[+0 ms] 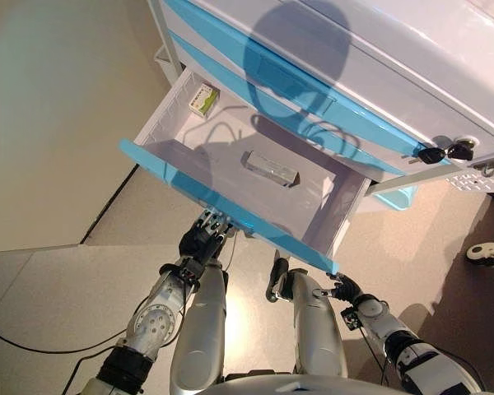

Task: Open the drawer and pick up the medicine

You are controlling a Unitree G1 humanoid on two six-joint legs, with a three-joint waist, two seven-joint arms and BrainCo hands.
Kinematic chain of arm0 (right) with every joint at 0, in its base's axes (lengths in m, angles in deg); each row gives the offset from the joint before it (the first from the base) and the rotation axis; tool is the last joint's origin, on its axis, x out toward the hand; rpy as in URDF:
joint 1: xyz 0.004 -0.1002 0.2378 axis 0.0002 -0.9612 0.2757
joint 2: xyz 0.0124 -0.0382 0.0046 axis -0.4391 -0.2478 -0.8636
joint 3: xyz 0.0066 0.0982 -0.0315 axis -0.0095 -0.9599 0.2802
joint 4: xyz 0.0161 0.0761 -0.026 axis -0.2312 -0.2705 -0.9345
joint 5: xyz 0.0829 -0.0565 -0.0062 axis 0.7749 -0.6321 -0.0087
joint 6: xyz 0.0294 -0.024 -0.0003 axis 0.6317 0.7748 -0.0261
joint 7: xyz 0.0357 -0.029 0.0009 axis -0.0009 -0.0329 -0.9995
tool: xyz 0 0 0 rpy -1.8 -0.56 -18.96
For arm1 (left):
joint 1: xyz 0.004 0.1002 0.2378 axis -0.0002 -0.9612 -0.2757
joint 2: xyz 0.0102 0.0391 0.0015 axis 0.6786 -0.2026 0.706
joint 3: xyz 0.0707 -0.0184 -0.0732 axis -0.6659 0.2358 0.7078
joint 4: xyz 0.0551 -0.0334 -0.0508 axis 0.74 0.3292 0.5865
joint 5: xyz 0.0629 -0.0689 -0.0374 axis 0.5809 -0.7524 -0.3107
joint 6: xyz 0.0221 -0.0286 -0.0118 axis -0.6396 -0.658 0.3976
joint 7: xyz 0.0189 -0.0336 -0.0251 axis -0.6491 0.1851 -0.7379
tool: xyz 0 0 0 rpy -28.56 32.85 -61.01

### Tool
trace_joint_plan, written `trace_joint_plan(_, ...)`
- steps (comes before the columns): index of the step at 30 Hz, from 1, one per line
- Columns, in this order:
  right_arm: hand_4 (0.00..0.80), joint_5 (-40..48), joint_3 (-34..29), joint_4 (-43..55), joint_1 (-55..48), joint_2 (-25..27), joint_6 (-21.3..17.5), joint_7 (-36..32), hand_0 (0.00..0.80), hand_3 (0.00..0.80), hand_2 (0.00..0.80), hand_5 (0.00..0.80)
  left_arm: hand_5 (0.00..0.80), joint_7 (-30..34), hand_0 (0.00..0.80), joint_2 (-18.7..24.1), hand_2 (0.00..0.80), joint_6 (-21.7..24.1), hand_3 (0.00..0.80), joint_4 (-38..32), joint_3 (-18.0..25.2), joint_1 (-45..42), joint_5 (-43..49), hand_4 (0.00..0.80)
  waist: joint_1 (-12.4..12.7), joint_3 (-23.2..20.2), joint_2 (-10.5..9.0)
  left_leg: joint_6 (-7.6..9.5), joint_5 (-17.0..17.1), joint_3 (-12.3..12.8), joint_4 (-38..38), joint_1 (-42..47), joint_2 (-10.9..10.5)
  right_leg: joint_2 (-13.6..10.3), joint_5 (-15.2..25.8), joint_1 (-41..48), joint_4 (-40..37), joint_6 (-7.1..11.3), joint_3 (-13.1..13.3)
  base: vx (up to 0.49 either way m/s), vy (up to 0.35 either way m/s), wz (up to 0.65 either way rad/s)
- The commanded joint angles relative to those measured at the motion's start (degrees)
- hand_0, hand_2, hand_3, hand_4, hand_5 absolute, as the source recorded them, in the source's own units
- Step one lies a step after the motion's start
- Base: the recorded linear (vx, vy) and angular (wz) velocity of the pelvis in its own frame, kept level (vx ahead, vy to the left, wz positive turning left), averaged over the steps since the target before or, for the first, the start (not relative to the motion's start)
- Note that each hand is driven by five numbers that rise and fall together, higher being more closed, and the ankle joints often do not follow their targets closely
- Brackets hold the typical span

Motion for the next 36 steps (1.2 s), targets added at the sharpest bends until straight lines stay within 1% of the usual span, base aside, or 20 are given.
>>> trace_joint_plan(1,0.000,-0.55,3.06,-2.21,-0.75,2.18,1.53,0.82,0.000,0.000,0.000,0.000,0.000,7.96,0.000,-6.36,0.000,2.54,0.000,-20.14,-3.16,1.90,-2.06,0.000,0.20,-4.28,3.02,4.07,-3.59,1.43,4.03,-2.32,-0.84,1.51,5.69,0.40,-5.85,1.06,-0.57,0.000,0.000,0.00)
trace_joint_plan(2,0.000,-0.55,3.06,-2.20,-0.75,2.18,1.54,0.83,0.000,0.000,0.000,0.000,0.000,7.96,0.000,-6.36,0.000,2.53,0.000,-20.14,-3.16,1.90,-2.06,0.000,0.20,-4.29,3.02,4.07,-3.59,1.43,4.04,-2.32,-0.84,1.52,5.69,0.40,-5.85,1.06,-0.57,0.000,0.000,0.00)
trace_joint_plan(7,0.000,-0.56,1.79,-0.92,-0.90,3.16,2.48,1.41,0.000,0.000,0.000,0.000,0.000,5.62,0.000,-5.82,0.000,-0.20,0.000,-11.36,-2.76,-2.74,-2.01,0.000,0.21,-3.79,3.18,4.52,-3.77,1.83,4.23,-2.04,-0.66,1.70,5.86,0.84,-6.20,1.23,-0.15,0.000,0.000,0.00)
trace_joint_plan(12,0.000,-1.21,0.65,-0.71,-1.29,4.24,3.73,1.85,0.000,0.000,0.000,0.000,0.000,3.37,0.000,-5.35,0.000,-3.45,0.000,0.45,-1.00,-7.72,-1.14,0.000,0.13,-3.64,3.51,5.05,-4.08,2.26,4.09,-1.08,-0.42,1.84,6.14,1.54,-6.57,1.42,0.70,0.039,0.024,-0.02)
trace_joint_plan(13,0.000,-1.42,0.01,-0.52,-1.58,4.65,4.07,2.02,0.000,0.000,0.000,0.000,0.000,2.48,0.000,-5.57,0.000,-4.98,0.000,6.67,0.10,-10.17,-1.05,0.000,-0.01,-3.67,3.61,5.26,-4.23,2.61,3.99,-0.67,-0.28,1.92,6.34,1.96,-6.94,1.54,1.04,0.040,0.026,-0.09)
trace_joint_plan(14,0.000,-1.42,0.01,-0.51,-1.59,4.65,4.07,2.02,0.000,0.000,0.000,0.000,0.000,2.50,0.000,-5.58,0.000,-4.98,0.000,6.70,0.10,-10.16,-1.04,0.000,-0.01,-3.67,3.61,5.26,-4.24,2.62,4.00,-0.67,-0.28,1.92,6.34,1.96,-6.94,1.54,1.05,0.044,0.031,-0.11)
trace_joint_plan(15,0.000,-1.49,-0.52,-0.44,-1.76,4.95,4.17,1.90,0.000,0.000,0.000,0.000,0.000,1.81,0.000,-5.83,0.000,-5.97,0.000,13.43,2.77,-10.71,-0.12,0.000,-0.06,-3.83,3.66,5.35,-4.27,2.85,3.92,-0.47,-0.20,1.95,6.44,2.17,-7.24,1.64,1.27,0.027,0.021,-0.15)
trace_joint_plan(18,0.000,-1.97,-1.61,-0.45,-2.27,5.65,4.40,2.15,0.000,0.000,0.000,0.000,0.000,2.57,0.000,-6.59,0.000,-7.88,0.000,24.77,5.09,-11.61,2.14,0.000,-0.43,-3.95,3.85,5.64,-4.37,3.18,3.57,0.03,-0.09,2.04,6.68,2.52,-7.68,1.78,1.78,0.038,0.032,-0.09)
trace_joint_plan(21,0.000,-2.08,-2.36,-0.39,-2.51,5.97,4.62,2.51,0.000,0.000,0.000,0.000,0.000,3.16,0.000,-7.71,0.000,-7.38,0.000,34.43,8.55,-10.71,4.78,0.000,-0.86,-4.00,4.06,5.93,-4.49,3.85,3.06,0.93,0.08,2.21,7.06,2.91,-8.19,1.94,2.50,0.038,0.057,-0.11)
trace_joint_plan(22,0.000,-1.99,-2.82,0.12,-2.91,6.11,4.62,2.81,0.000,0.000,0.000,0.000,0.000,3.06,0.000,-8.55,0.000,-6.24,0.000,40.45,11.75,-9.60,6.38,0.000,-1.12,-4.21,4.09,6.12,-4.56,4.44,2.60,1.55,0.15,2.27,7.49,3.21,-8.94,2.11,3.23,0.032,0.048,-0.21)
trace_joint_plan(23,0.000,-1.99,-2.82,0.12,-2.90,6.11,4.63,2.81,0.000,0.000,0.000,0.000,0.000,3.09,0.000,-8.55,0.000,-6.24,0.000,40.49,11.76,-9.57,6.39,0.000,-1.12,-4.19,4.09,6.12,-4.56,4.45,2.59,1.57,0.15,2.27,7.49,3.22,-8.94,2.11,3.24,0.047,0.070,-0.28)
trace_joint_plan(24,0.000,-1.49,-3.38,0.02,-3.21,5.81,4.57,3.03,0.000,0.000,0.000,0.000,0.000,2.37,0.000,-9.19,0.000,-4.13,0.000,46.87,15.92,-7.58,8.33,0.000,-1.41,-4.55,4.13,6.24,-4.71,5.13,1.97,2.46,0.21,2.34,7.87,3.72,-9.73,2.29,3.99,0.022,0.040,-0.26)
trace_joint_plan(25,0.000,-1.49,-3.37,0.02,-3.19,5.81,4.57,3.03,0.000,0.000,0.000,0.000,0.000,2.41,0.000,-9.19,0.000,-4.12,0.000,46.93,15.95,-7.53,8.35,0.000,-1.41,-4.51,4.11,6.24,-4.70,5.15,1.95,2.50,0.21,2.34,7.87,3.74,-9.73,2.29,4.00,0.034,0.047,-0.36)
trace_joint_plan(27,0.000,-0.15,-4.45,-0.23,-3.55,5.48,4.18,3.60,0.000,0.000,0.000,0.000,0.000,1.51,0.000,-9.54,0.000,-1.71,0.000,54.82,21.54,-4.99,10.98,0.000,-1.80,-5.04,4.08,6.31,-4.80,5.97,0.91,3.97,0.33,2.50,8.41,4.67,-10.92,2.56,4.84,0.017,0.057,-0.29)
trace_joint_plan(28,0.000,0.46,-4.84,-0.50,-3.62,5.22,3.93,3.76,0.000,0.000,0.000,0.000,0.000,1.09,0.000,-9.62,0.000,-0.67,0.000,57.64,23.86,-3.66,12.13,0.000,-1.97,-5.40,4.18,6.51,-3.07,6.60,-0.43,4.09,0.41,2.63,10.24,4.62,-12.33,2.41,5.07,0.006,0.104,-0.13)
trace_joint_plan(29,0.000,1.43,-5.29,-0.71,-3.60,5.02,3.61,4.00,0.000,0.000,0.000,0.000,0.000,0.57,0.000,-9.09,0.000,0.37,0.000,60.58,25.43,-2.42,16.35,0.000,-2.17,-5.72,4.13,6.49,-2.96,7.13,-1.40,5.14,0.53,2.86,10.62,5.30,-13.36,2.57,5.62,0.070,0.147,-0.15)
trace_joint_plan(30,0.000,3.87,-6.51,-0.91,-4.08,4.63,2.89,4.26,0.000,0.000,0.000,0.000,0.000,-1.21,0.000,-7.22,0.000,2.18,0.000,64.79,27.88,-1.02,25.68,0.000,-2.77,-6.84,3.94,6.36,-2.64,8.56,-4.06,8.05,0.96,3.53,11.90,7.59,-16.40,3.18,6.95,0.123,0.098,-0.26)
trace_joint_plan(32,0.000,4.32,-6.75,-0.78,-4.16,4.75,2.57,4.38,0.000,0.000,0.000,0.000,0.000,-1.28,0.000,-6.86,0.000,2.79,0.000,64.67,28.14,-0.77,27.37,0.000,-2.73,-6.95,3.84,6.34,-2.51,9.00,-4.87,9.14,1.02,3.68,12.24,8.40,-17.28,3.30,7.23,0.094,0.069,-0.67)
trace_joint_plan(34,0.000,6.18,-8.06,-1.21,-4.50,4.72,2.08,4.40,0.000,0.000,0.000,0.000,0.000,-1.97,0.000,-4.71,0.000,2.81,0.000,67.28,27.46,-0.04,37.66,0.000,-3.13,-7.68,3.69,6.24,-2.07,9.93,-7.49,12.22,1.10,4.00,13.50,11.17,-20.44,4.01,8.02,0.142,0.079,-0.68)
trace_joint_plan(36,0.000,7.32,-9.26,-1.21,-4.71,5.13,1.84,4.27,0.000,0.000,0.000,0.000,0.000,-2.17,0.000,-3.66,0.000,2.88,0.000,68.28,27.41,0.47,40.31,0.000,-3.48,-8.50,3.63,6.13,-1.59,10.81,-10.16,14.83,1.00,4.40,14.73,13.49,-23.34,4.64,8.61,0.123,0.076,-0.36)
